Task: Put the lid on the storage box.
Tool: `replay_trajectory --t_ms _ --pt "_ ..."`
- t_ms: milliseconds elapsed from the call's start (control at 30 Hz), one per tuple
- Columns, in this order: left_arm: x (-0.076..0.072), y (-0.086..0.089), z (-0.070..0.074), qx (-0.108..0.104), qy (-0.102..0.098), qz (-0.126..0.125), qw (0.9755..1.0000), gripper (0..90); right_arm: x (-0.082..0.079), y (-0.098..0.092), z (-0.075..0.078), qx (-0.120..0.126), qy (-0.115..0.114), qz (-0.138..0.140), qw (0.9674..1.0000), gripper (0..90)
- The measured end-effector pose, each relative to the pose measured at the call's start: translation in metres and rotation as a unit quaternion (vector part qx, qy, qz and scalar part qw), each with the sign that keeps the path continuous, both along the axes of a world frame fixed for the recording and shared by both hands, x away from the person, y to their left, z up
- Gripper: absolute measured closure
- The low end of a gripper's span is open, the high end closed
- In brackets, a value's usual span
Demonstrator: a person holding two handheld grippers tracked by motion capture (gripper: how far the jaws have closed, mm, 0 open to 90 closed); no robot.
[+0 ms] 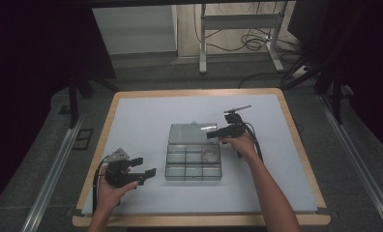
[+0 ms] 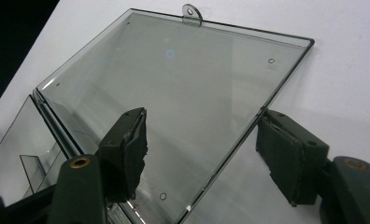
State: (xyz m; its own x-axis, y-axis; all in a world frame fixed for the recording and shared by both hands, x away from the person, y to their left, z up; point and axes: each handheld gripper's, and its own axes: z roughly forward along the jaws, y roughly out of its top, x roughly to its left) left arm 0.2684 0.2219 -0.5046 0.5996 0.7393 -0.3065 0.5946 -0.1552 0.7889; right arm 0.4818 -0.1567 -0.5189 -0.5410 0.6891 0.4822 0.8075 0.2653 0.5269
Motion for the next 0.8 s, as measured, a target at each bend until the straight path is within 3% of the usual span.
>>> replay_trajectory --t_ms 267,800 --pt "0.0 -0.0003 0.0001 0.001 0.0 -0.001 1.0 21.6 -0.0002 -0.0022 -0.002 0.02 0.006 -0.003 0.9998 37.5" --pt "0.0002 -0.0004 -0.0002 0.003 0.001 -0.001 1.0 21.2 -0.0036 -0.0028 0.0059 0.033 -0.024 0.008 0.9992 46.4"
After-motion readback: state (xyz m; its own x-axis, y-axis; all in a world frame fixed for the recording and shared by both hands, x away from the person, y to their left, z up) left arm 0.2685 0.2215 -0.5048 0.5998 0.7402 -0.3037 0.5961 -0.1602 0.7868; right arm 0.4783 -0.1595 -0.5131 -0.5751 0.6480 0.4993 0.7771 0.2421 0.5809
